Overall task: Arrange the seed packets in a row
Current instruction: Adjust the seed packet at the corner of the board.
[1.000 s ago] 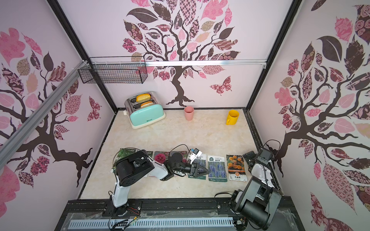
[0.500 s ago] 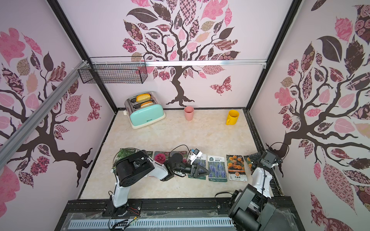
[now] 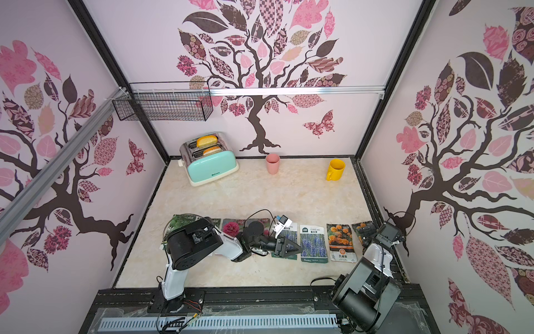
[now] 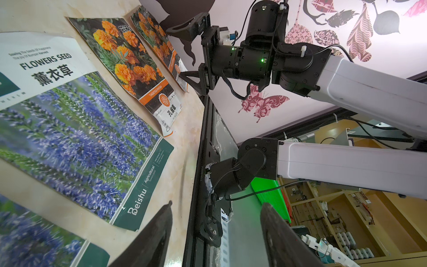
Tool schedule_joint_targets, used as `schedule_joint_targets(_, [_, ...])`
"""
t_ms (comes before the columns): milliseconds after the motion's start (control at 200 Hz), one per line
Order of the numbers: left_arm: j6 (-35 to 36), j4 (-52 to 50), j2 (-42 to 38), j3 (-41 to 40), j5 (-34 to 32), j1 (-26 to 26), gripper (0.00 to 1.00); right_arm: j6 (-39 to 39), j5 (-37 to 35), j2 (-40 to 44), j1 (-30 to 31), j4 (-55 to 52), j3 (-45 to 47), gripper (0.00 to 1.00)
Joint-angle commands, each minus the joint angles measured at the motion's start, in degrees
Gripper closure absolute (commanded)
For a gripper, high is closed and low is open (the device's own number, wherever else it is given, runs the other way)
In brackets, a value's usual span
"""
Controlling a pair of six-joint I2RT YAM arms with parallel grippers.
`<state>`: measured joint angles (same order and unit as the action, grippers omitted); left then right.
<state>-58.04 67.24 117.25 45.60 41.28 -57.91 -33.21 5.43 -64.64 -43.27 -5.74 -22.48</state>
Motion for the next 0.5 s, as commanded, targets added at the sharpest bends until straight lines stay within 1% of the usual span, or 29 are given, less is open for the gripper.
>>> schedule_joint_targets(0, [0.6,0.8,-0.3,0.0,0.2,-0.4,0.37,-1.2,2.9,1.0,-0.2,-3.0,2.7,0.0])
schedule_joint_targets(275, [1.0,0.9,-1.5,-0.4,0.0,-0.9,0.37,-3.5,4.3,7.0,-0.2,-6.9,3.9,0.0])
schedule_joint_targets(495, [1.4,0.7,-2.2,-0.9,-0.1,-1.0,0.37,-1.0,2.6,9.5,-0.2,-11.5,-0.8,0.0])
